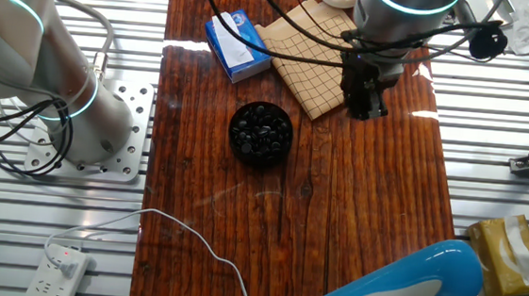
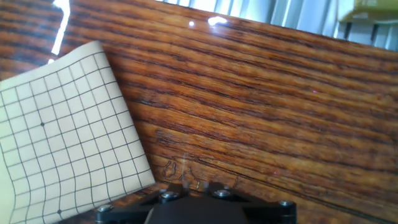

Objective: Turn on the desk lamp by pressing the button

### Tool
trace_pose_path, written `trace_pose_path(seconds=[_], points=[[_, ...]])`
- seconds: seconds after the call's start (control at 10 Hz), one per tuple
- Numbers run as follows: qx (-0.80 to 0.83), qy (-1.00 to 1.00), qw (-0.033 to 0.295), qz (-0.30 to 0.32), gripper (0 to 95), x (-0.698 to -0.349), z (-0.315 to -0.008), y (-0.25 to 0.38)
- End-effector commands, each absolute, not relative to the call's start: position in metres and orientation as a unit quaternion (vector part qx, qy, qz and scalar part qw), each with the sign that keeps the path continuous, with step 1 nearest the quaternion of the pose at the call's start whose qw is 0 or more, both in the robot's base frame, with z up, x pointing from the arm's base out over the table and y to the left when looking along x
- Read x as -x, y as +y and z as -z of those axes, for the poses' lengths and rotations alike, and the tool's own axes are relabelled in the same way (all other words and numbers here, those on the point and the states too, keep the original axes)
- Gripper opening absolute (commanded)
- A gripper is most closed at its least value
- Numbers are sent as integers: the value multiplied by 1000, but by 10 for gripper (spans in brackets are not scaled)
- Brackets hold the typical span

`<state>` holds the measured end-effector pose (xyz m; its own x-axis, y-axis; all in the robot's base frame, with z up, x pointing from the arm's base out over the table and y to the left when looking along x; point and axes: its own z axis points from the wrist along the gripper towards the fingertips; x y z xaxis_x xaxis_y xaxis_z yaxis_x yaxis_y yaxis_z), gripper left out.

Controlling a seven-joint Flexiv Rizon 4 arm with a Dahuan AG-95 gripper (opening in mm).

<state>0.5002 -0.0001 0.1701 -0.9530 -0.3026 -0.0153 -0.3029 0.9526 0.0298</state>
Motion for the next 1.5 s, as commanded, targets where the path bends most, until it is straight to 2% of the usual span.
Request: trace_pose_path(seconds=[0.1,0.8,1.5], points=[[159,987,5,-16,0,-500,-170,0],[167,986,-1,7,0,-500,-170,0],[170,984,-29,36,0,-500,-166,-1]])
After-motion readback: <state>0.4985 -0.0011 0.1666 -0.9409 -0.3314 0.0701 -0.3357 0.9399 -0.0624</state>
